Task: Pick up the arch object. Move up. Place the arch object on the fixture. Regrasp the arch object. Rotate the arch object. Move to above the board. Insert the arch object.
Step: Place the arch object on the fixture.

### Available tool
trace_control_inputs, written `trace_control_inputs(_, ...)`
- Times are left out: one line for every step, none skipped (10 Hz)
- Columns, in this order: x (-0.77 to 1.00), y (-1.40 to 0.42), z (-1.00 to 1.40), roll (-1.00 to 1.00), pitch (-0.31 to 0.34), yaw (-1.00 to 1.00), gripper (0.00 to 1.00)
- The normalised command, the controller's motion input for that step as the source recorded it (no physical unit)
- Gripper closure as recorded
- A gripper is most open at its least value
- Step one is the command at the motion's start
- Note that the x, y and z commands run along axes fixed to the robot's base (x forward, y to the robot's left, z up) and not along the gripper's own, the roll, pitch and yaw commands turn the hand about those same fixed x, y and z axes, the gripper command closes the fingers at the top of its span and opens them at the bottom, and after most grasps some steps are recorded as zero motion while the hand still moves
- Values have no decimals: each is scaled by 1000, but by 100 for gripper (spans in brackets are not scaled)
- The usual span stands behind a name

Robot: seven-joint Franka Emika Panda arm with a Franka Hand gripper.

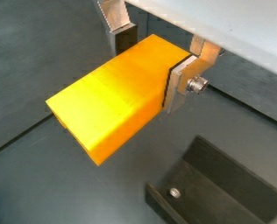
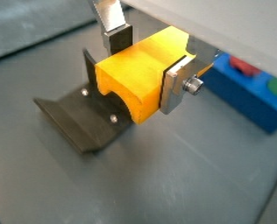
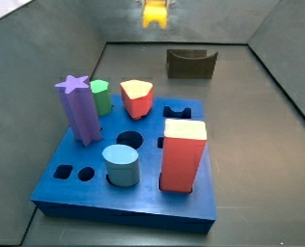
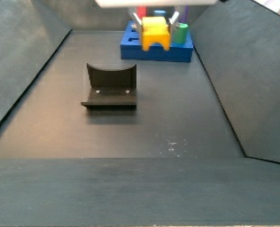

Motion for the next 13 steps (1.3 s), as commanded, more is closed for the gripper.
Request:
trace_control_inputs(1000,207,243,-1000,-4,36,100)
trace_control_inputs(1000,158,158,-1000,22,28,100)
trace_control_inputs(1000,141,131,-1000,48,21,100)
trace_control_inputs(1000,119,84,-1000,86,5,100)
trace_control_inputs(1000,104,48,-1000,108,-12,100)
trace_control_inputs(1000,93,33,-882,120,-30,100)
trace_control_inputs(1000,85,18,-729,122,-46,100)
trace_control_inputs(957,76,0,-526,115,-64,100)
trace_control_inputs(900,68,-7,-372,108,-73,100)
trace_control_inputs(859,57,-8,-285,105,-74,100)
trace_control_inputs(765,41,-5,-201,88,-78,100)
trace_control_inputs(660,45,-10,-183,76,-68,100)
trace_control_inputs(588,43,-14,-178,80,-61,100)
